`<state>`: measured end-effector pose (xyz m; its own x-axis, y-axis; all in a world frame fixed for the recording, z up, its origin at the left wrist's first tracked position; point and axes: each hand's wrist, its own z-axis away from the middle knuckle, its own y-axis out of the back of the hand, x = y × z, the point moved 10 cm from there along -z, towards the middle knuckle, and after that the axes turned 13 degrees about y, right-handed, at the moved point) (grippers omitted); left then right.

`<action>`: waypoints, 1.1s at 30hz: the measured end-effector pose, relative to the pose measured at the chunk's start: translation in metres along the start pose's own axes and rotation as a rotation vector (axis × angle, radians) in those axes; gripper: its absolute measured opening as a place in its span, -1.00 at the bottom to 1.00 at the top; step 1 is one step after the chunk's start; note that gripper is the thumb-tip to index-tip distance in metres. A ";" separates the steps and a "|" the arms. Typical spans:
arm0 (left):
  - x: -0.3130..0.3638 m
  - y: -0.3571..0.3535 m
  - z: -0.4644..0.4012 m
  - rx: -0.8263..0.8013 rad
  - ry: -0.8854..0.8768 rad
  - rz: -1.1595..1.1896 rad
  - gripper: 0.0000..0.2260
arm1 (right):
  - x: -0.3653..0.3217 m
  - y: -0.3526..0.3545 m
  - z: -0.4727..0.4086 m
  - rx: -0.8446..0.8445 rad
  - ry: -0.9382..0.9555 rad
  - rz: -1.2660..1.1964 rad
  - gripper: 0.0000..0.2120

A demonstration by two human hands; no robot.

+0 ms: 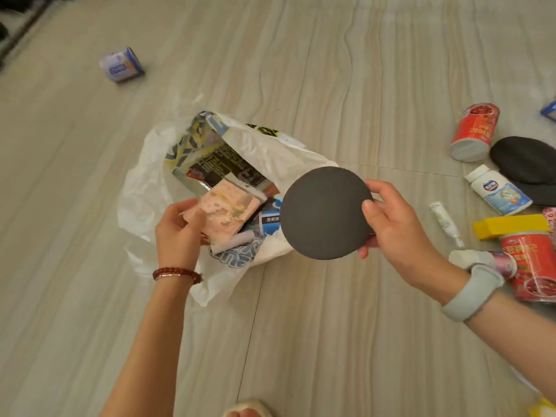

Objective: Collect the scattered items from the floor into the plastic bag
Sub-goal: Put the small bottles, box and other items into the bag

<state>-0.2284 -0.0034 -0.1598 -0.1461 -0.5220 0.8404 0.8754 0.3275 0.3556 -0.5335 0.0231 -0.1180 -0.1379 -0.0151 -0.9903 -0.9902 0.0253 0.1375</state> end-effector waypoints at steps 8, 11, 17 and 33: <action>0.012 -0.013 -0.013 0.156 -0.106 -0.292 -0.64 | -0.052 -0.094 -0.047 -0.238 0.457 0.612 -0.60; 0.006 0.008 -0.017 0.250 -0.050 -0.307 -0.68 | -0.026 -0.145 -0.051 -0.527 0.469 0.946 -0.52; 0.013 0.013 -0.004 0.221 -0.173 -0.251 -0.57 | -0.003 -0.150 -0.027 -0.675 0.507 0.941 -0.52; 0.020 -0.253 0.194 -0.470 -1.111 -0.704 -0.71 | 0.126 0.171 0.044 0.048 -0.319 1.088 -0.64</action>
<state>-0.5420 0.0566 -0.1535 -0.7054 0.4984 0.5039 0.5044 -0.1466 0.8510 -0.7189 0.0694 -0.2196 -0.9055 0.2941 -0.3060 -0.3456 -0.0921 0.9339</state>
